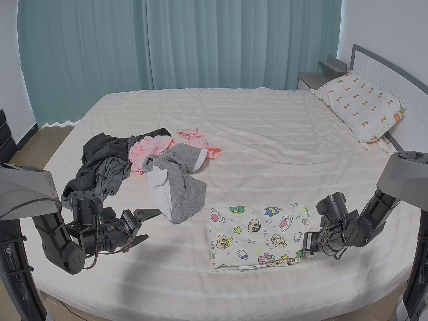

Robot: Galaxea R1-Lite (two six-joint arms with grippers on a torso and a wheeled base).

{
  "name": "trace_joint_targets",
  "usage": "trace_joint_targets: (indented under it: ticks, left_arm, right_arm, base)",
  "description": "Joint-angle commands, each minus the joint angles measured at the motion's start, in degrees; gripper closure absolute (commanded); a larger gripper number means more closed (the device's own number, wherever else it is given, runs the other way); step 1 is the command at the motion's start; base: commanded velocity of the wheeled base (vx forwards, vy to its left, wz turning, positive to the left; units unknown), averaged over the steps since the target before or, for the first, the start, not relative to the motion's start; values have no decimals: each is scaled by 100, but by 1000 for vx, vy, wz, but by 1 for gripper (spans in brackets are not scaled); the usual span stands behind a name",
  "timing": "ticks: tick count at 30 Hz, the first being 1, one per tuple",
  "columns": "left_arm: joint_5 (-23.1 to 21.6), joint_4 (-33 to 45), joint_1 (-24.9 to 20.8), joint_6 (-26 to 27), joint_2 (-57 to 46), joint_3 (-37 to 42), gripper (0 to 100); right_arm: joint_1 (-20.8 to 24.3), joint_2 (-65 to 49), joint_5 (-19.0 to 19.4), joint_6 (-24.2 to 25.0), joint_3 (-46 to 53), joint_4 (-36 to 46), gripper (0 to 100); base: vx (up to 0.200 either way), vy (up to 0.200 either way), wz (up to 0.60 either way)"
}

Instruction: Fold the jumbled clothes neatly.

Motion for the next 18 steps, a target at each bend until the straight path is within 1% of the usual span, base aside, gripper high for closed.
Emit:
trace_joint_targets:
  ticks: [1, 7, 13, 15, 16, 18]
  left_arm:
    - [-1, -9, -5, -3, 9, 1, 0]
    - [-1, -9, -5, -3, 9, 1, 0]
    - [-1, 0, -5, -3, 9, 1, 0]
    - [-10, -9, -119, 103, -26, 54, 0]
    - [-10, -9, -119, 103, -26, 54, 0]
    - [-10, -9, -409, 490, -17, 159, 0]
  right_arm:
    - [15, 49, -1, -4, 62, 8, 0]
    - [-46, -21, -1, 5, 194, -63, 0]
    - [-257, -329, -1, 31, 212, -467, 0]
    - [-231, -505, 8, 286, 423, -722, 0]
    - [-231, -505, 8, 286, 423, -722, 0]
    - [-46, -681, 25, 796, 836, -1284, 0]
  base:
    - [0, 0, 0]
    - [0, 0, 0]
    - [0, 0, 0]
    - [0, 0, 0]
    - [0, 0, 0]
    - [0, 0, 0]
